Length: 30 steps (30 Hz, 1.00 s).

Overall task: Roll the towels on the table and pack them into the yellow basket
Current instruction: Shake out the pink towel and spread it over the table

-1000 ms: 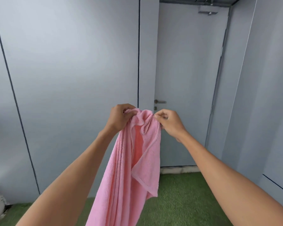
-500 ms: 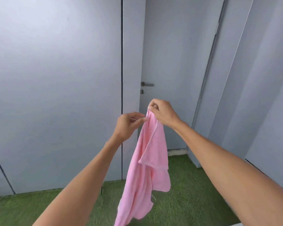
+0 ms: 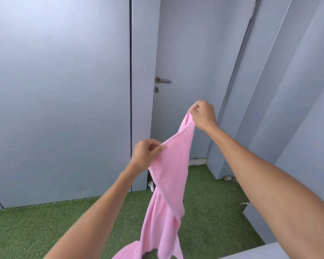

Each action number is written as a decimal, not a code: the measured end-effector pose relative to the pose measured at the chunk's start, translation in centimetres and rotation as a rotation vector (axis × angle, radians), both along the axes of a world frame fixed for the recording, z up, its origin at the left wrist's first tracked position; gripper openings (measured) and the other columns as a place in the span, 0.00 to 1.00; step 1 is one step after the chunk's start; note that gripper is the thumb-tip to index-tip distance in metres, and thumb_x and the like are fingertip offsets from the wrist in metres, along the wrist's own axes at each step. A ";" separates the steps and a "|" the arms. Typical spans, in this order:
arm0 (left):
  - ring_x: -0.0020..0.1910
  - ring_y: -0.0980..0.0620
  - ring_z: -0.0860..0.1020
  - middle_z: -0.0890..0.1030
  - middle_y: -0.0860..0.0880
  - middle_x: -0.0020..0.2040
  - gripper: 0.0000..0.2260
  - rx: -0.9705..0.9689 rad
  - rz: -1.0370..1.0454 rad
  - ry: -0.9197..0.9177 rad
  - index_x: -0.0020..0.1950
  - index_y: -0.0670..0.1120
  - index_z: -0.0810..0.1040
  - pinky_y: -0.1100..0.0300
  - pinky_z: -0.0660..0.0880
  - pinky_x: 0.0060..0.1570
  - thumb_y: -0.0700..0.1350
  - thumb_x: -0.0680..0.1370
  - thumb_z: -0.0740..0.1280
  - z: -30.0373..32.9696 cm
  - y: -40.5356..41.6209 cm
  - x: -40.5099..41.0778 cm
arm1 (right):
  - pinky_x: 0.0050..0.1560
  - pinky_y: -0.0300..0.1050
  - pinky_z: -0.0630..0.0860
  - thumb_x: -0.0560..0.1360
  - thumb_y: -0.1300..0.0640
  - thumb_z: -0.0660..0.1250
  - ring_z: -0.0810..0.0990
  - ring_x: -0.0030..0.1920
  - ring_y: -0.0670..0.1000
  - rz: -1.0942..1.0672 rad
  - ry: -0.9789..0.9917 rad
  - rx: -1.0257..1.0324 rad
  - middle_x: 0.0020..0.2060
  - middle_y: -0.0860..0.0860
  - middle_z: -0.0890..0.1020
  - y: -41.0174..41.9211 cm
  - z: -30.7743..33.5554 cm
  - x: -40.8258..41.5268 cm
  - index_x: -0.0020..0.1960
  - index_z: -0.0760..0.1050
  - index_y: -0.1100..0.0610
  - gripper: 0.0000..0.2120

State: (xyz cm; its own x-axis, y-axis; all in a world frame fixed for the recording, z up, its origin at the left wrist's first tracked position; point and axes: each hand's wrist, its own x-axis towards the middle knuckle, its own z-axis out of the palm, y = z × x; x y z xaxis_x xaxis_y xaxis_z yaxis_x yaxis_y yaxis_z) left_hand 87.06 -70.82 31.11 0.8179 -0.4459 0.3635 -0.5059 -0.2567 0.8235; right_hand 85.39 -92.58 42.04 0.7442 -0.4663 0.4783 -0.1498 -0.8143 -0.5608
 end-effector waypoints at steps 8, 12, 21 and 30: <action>0.35 0.61 0.76 0.83 0.56 0.38 0.03 0.151 -0.095 -0.163 0.43 0.48 0.84 0.71 0.70 0.39 0.46 0.75 0.71 4.3 1.5 2.1 | 0.44 0.45 0.80 0.74 0.64 0.66 0.81 0.47 0.49 0.366 0.476 0.202 0.47 0.50 0.83 -0.5 -5.9 -3.0 0.47 0.81 0.53 0.08; 0.34 0.63 0.75 0.83 0.54 0.38 0.03 0.310 -0.162 -0.242 0.43 0.47 0.84 0.68 0.69 0.40 0.45 0.74 0.71 4.9 1.1 2.0 | 0.57 0.46 0.77 0.72 0.53 0.73 0.78 0.60 0.43 0.684 0.794 0.409 0.56 0.44 0.82 2.2 -4.7 -4.0 0.60 0.78 0.49 0.17; 0.33 0.61 0.75 0.83 0.50 0.36 0.03 0.168 -0.139 -0.107 0.42 0.49 0.84 0.69 0.70 0.37 0.47 0.74 0.73 4.5 3.1 1.6 | 0.61 0.49 0.75 0.74 0.61 0.71 0.81 0.53 0.51 0.769 0.595 0.582 0.50 0.55 0.83 4.5 -5.5 -3.6 0.53 0.76 0.60 0.09; 0.40 0.53 0.81 0.83 0.47 0.43 0.09 -0.224 -0.246 0.347 0.50 0.44 0.83 0.62 0.77 0.41 0.48 0.74 0.72 2.9 4.9 0.0 | 0.52 0.49 0.74 0.71 0.56 0.75 0.79 0.47 0.53 0.741 0.470 0.559 0.46 0.59 0.82 6.3 -3.5 -3.7 0.52 0.76 0.68 0.18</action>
State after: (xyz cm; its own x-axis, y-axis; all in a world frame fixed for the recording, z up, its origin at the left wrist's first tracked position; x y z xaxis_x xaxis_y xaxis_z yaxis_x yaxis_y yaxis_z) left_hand 87.02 -65.87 34.02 0.7879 -0.5836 0.1966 -0.2145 0.0392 0.9759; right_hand 81.70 -86.32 38.53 0.9900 0.1182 -0.0776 -0.0189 -0.4333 -0.9011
